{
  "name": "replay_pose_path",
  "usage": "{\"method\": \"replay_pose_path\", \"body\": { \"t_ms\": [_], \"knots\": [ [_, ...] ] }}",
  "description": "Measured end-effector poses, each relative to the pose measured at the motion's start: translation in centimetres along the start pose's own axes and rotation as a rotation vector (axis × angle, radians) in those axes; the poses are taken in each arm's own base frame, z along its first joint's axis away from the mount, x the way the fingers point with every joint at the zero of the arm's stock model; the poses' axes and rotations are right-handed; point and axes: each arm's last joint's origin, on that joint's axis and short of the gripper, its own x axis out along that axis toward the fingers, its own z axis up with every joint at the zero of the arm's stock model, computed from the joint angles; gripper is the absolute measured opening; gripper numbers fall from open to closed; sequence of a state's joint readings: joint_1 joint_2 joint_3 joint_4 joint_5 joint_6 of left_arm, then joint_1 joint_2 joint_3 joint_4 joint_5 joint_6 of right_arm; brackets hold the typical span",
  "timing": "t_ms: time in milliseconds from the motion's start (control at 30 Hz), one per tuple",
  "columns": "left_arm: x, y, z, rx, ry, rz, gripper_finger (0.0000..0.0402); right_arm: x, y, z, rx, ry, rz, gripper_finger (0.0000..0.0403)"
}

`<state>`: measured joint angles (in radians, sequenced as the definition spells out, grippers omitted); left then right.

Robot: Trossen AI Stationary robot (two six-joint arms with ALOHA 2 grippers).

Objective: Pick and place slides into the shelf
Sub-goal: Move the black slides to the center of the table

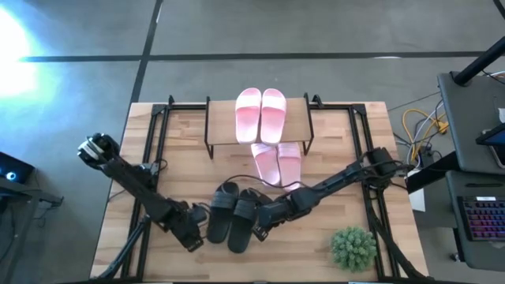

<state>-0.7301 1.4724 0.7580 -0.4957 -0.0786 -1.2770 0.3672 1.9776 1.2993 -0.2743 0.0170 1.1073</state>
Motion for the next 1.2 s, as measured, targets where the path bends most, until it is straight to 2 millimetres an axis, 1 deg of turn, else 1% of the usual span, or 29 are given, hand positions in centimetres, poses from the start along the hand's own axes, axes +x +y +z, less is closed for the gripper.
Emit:
{"method": "replay_pose_path", "body": {
  "t_ms": [133, 200, 300, 400, 500, 667, 767, 867, 1033, 1133, 1200],
  "knots": [
    [1.1, -0.7, 0.0, 0.000, -0.016, -0.037, 0.0000, 1.4, 0.1, 0.0, 0.001, -0.009, 0.014, 0.0008],
    [1.7, -0.9, 0.1, 0.000, -0.017, -0.042, 0.0000, 1.5, 0.6, 0.3, 0.000, -0.025, 0.040, 0.0008],
    [2.3, -1.0, 0.1, 0.000, -0.020, -0.042, 0.0000, 1.5, 0.8, 0.8, -0.016, -0.049, 0.037, 0.0008],
    [2.5, -1.0, 0.1, 0.003, -0.029, -0.032, 0.0000, 1.5, 0.4, 1.3, 0.004, -0.098, -0.012, 0.0008],
    [2.5, -0.9, 0.2, 0.005, -0.056, -0.027, 0.0000, 1.5, -0.3, 2.3, 0.030, -0.143, -0.043, 0.0008],
    [2.7, -0.1, 1.1, 0.022, -0.083, -0.015, 0.0000, 1.4, -1.4, 4.1, 0.041, -0.195, -0.080, 0.0008],
    [3.0, 0.8, 2.0, 0.049, -0.091, 0.007, 0.0000, 1.3, -1.5, 4.7, 0.023, -0.169, -0.061, 0.0008],
    [3.2, 1.6, 3.2, 0.072, -0.104, 0.034, 0.0000, 1.2, -1.1, 4.8, -0.006, -0.140, -0.032, 0.0008],
    [3.3, 2.8, 5.7, 0.113, -0.147, 0.047, 0.0000, 1.0, -0.2, 4.1, -0.029, -0.133, -0.011, 0.0008],
    [3.3, 3.5, 7.1, 0.120, -0.177, 0.069, 0.0000, 1.0, -0.2, 4.1, -0.029, -0.167, -0.047, 0.0008],
    [3.2, 4.0, 7.8, 0.127, -0.187, 0.082, 0.0000, 0.9, -0.6, 4.2, -0.027, -0.185, -0.102, 0.0009]
  ]
}}
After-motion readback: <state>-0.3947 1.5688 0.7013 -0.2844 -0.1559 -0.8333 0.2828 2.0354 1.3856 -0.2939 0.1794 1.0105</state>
